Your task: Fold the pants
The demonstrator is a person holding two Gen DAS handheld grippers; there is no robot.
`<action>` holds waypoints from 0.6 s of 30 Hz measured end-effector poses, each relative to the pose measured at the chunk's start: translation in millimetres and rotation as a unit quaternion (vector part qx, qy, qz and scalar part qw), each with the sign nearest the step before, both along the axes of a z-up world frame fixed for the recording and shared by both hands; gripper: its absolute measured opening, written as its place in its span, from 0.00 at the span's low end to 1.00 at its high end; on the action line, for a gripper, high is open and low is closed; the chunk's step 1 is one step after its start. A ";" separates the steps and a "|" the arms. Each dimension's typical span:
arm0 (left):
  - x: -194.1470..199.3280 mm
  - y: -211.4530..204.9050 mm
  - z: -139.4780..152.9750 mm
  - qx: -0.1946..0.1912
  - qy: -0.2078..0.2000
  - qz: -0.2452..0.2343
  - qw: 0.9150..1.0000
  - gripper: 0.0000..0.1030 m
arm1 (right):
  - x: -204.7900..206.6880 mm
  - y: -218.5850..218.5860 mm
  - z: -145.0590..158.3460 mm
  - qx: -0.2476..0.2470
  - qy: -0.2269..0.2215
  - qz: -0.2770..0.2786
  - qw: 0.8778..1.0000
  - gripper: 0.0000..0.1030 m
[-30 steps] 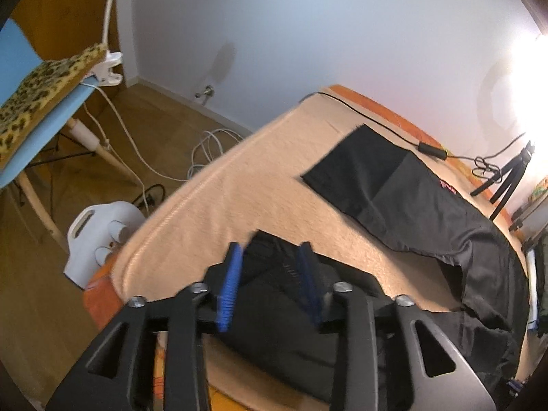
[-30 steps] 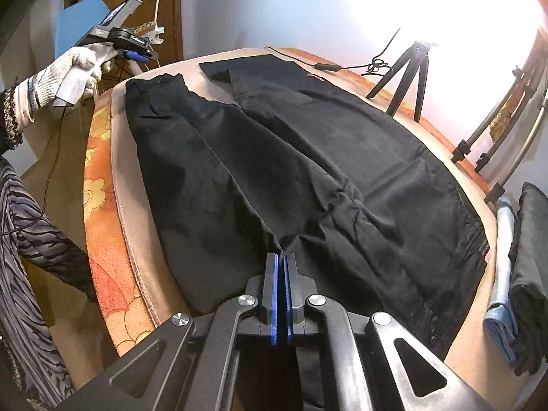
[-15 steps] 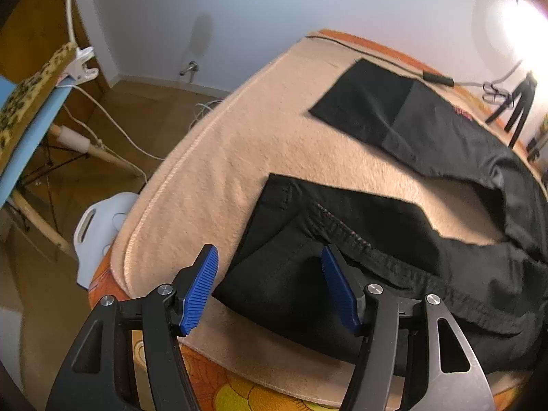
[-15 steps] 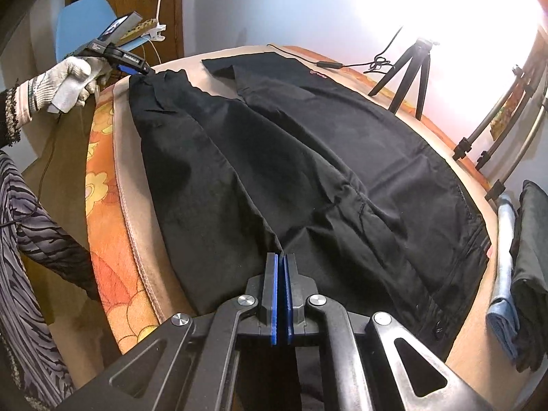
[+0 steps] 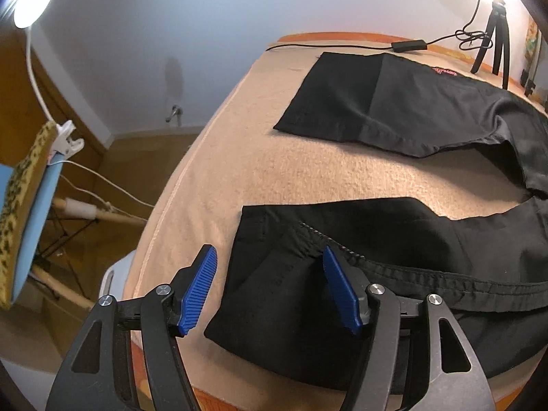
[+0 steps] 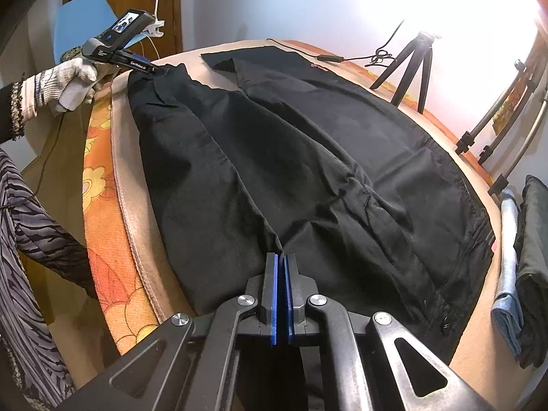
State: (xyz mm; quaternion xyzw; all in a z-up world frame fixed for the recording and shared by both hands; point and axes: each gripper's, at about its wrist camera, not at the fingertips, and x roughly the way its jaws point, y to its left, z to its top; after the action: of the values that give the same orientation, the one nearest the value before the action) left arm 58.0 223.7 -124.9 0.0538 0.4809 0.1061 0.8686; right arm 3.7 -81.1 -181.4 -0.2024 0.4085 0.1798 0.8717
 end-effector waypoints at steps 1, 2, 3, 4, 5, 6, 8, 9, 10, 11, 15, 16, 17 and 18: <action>-0.7 -0.9 -1.1 -0.002 -0.002 -0.001 1.000 0.62 | 0.3 -0.7 -0.6 0.002 0.002 -0.001 1.000 0.01; -2.3 -2.0 -1.5 -0.002 -0.004 -0.004 1.000 0.62 | 0.7 -1.3 -1.1 0.003 0.003 -0.001 1.000 0.01; -4.6 -3.5 -1.9 -0.003 -0.006 -0.013 1.000 0.59 | 1.4 -1.9 -1.9 0.004 0.005 -0.002 1.000 0.02; -6.2 -4.8 -1.6 -0.005 -0.009 -0.020 1.000 0.56 | 1.4 -1.8 -2.6 0.004 0.006 -0.003 1.000 0.02; -6.0 -5.3 -2.2 -0.012 -0.010 -0.024 1.000 0.46 | 1.7 -1.8 -3.1 0.004 0.007 -0.002 1.000 0.02; -7.7 -5.0 -1.8 -0.037 -0.010 -0.034 0.999 0.25 | 2.0 -1.8 -3.5 0.004 0.007 -0.002 1.000 0.02; -9.5 -9.8 -1.1 -0.059 -0.009 -0.046 0.997 0.09 | 2.2 -0.6 -4.1 0.001 0.006 -0.001 1.000 0.02; -10.8 -15.7 -1.7 -0.049 -0.007 -0.055 0.997 0.02 | 2.6 -0.5 -4.0 0.000 0.006 -0.001 1.000 0.02; -12.4 -20.6 -2.1 -0.043 -0.007 -0.061 0.997 0.00 | 2.8 -0.1 -4.2 -0.001 0.006 -0.001 1.000 0.02; -13.4 -22.3 -2.0 -0.044 -0.007 -0.062 0.997 0.00 | 3.0 0.0 -4.1 -0.001 0.006 -0.002 1.000 0.02; -17.3 -20.7 2.7 -0.033 -0.017 -0.055 0.998 0.00 | 0.3 -0.6 -2.8 0.002 0.003 -0.001 1.000 0.02; -18.1 -19.1 4.6 -0.026 -0.020 -0.049 0.998 0.02 | -0.4 -0.9 -2.5 0.004 0.002 -0.002 1.000 0.02; -15.4 -15.5 5.1 -0.033 -0.019 -0.047 0.998 0.15 | -1.0 -1.1 -2.3 0.004 0.001 -0.002 1.000 0.02; -13.3 -12.8 5.4 -0.040 -0.018 -0.045 0.998 0.34 | -1.7 -0.6 -2.3 0.003 0.000 -0.002 1.000 0.02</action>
State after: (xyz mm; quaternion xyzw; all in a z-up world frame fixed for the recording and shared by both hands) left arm 44.7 210.9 -119.6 0.0386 0.4661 0.0481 0.8826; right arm 2.0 -81.7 -183.7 -0.1986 0.4085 0.1795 0.8726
